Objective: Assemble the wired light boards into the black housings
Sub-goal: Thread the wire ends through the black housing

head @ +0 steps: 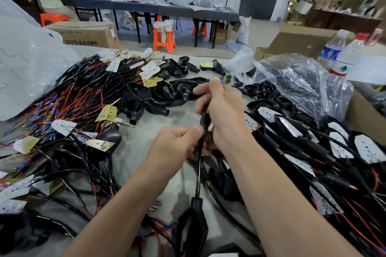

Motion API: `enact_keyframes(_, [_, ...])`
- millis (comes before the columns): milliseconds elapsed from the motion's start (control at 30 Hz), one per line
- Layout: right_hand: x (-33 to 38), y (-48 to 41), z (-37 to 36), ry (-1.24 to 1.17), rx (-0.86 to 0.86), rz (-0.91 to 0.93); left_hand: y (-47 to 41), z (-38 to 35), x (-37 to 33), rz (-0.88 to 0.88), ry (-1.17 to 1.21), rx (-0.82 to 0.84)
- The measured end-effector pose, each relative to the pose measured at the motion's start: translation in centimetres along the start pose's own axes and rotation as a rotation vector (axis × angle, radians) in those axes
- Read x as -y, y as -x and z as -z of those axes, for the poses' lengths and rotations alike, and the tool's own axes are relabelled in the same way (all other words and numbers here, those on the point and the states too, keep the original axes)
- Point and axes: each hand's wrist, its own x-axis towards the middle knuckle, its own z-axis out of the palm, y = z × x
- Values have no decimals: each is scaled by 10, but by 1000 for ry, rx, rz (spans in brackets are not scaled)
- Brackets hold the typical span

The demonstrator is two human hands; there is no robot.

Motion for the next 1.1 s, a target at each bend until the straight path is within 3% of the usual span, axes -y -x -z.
enact_keyframes(200, [1, -9, -19, 133, 40, -29, -4, 13, -4, 239, 366, 72])
enact_keyframes(267, [-5, -12, -20, 381, -32, 81, -7, 15, 1, 168, 205, 0])
enact_keyframes(333, [-13, -14, -17, 565, -90, 154, -10, 17, 7, 49, -99, -95])
enact_keyframes(433, [-21, -21, -13, 739, 49, 83, -8, 22, 16, -72, -509, -182])
enact_keyframes(500, [-20, -26, -9, 764, 182, 8, -6, 23, 21, -82, -651, -223])
enact_keyframes(567, [-17, -30, -4, 624, 230, -48, -7, 24, 21, -59, -540, -276])
enact_keyframes(633, [-15, -33, 1, 478, 207, -53, -11, 23, 16, 31, -233, -243])
enact_keyframes(800, [-13, -33, -2, 322, 291, -48, -3, 26, 5, 284, 317, 155])
enact_keyframes(1000, [-16, -32, -1, 331, 360, 11, -8, 24, 9, 233, 366, 25])
enact_keyframes(1100, [-13, -30, -2, 365, 423, -5, -7, 24, 12, 142, 245, -44])
